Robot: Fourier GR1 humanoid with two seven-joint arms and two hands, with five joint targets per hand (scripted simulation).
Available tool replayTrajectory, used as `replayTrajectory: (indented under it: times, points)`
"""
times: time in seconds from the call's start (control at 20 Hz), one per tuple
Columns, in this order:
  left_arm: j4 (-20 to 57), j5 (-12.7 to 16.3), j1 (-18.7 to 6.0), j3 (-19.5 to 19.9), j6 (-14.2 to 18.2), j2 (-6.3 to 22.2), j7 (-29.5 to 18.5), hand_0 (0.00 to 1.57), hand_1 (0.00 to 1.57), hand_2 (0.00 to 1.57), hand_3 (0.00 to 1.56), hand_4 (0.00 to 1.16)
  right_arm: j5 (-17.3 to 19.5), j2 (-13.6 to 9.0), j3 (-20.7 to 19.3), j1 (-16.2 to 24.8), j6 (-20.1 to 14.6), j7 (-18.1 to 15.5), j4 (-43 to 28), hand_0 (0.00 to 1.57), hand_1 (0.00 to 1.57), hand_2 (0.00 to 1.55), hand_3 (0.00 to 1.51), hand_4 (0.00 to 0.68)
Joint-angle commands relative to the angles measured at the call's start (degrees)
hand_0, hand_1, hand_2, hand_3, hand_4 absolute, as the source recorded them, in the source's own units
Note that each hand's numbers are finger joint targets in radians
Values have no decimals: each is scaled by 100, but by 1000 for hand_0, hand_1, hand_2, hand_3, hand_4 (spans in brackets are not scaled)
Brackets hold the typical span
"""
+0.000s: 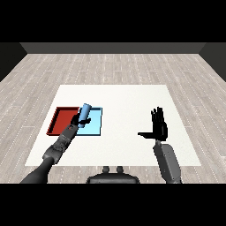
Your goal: Pick the blue can and put it in the blue box
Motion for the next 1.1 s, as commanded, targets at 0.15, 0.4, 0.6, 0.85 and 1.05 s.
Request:
replayTrajectory:
  times: [0.15,0.4,0.6,0.85,1.05]
  points:
    - [300,31,375,150,462,-239,72,0,0,0,0,0,-99,107,-132,-345,111,-72,314,0,0,0,0,0]
    - [-542,552,581,788,1915,-346,-1152,0,0,0,0,0,-179,97,-63,-102,174,81,-111,0,0,0,0,0]
    - [-1473,728,679,1018,1637,-297,-2528,0,0,0,0,0,-107,94,-38,-115,163,93,-69,0,0,0,0,0]
    - [-2821,927,1412,926,364,-428,-3714,0,0,0,0,0,37,43,-2,19,13,200,-237,0,0,0,0,0]
    - [-4005,1068,2223,685,-225,-547,-4032,0,0,0,0,0,-3,-128,6,185,165,368,-346,0,0,0,0,0]
